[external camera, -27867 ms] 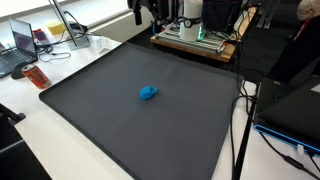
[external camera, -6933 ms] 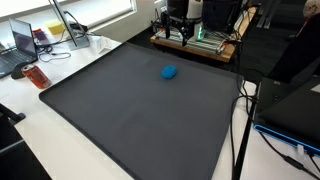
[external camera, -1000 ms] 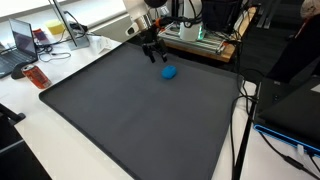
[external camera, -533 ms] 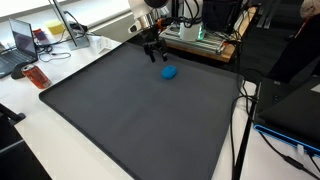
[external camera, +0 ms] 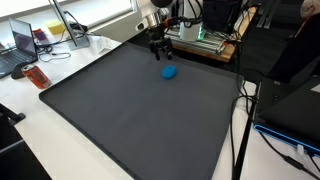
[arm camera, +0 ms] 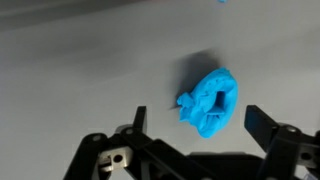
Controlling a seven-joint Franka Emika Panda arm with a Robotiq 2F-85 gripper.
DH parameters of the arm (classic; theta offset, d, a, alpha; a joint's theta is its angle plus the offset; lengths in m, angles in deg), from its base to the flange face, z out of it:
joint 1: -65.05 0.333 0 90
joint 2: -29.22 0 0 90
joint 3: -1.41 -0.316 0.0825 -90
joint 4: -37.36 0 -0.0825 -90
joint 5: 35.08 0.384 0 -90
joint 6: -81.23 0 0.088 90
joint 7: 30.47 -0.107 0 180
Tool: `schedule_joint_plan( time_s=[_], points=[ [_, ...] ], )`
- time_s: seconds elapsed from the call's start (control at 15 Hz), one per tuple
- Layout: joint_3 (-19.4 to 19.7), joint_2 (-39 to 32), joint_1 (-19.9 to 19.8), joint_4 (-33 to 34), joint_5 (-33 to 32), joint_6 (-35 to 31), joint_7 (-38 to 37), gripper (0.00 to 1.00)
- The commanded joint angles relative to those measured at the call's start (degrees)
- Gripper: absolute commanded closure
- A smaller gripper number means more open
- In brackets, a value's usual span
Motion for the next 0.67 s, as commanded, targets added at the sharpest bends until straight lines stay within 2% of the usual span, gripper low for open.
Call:
schedule_joint_plan(
  time_s=[0.0,0.13,0.33,0.6],
  points=[
    [-1.51,0.39,1.58,0.08,5.25,-2.51,-3.56,0.00],
    [-2.46,0.08,2.35,0.32,8.08,-4.30,-6.44,0.00],
    [-4.47,-1.25,4.60,0.36,12.79,-11.30,-11.60,0.00],
    [-6.35,-2.44,7.07,0.34,17.16,-15.60,-14.71,0.00]
  ],
)
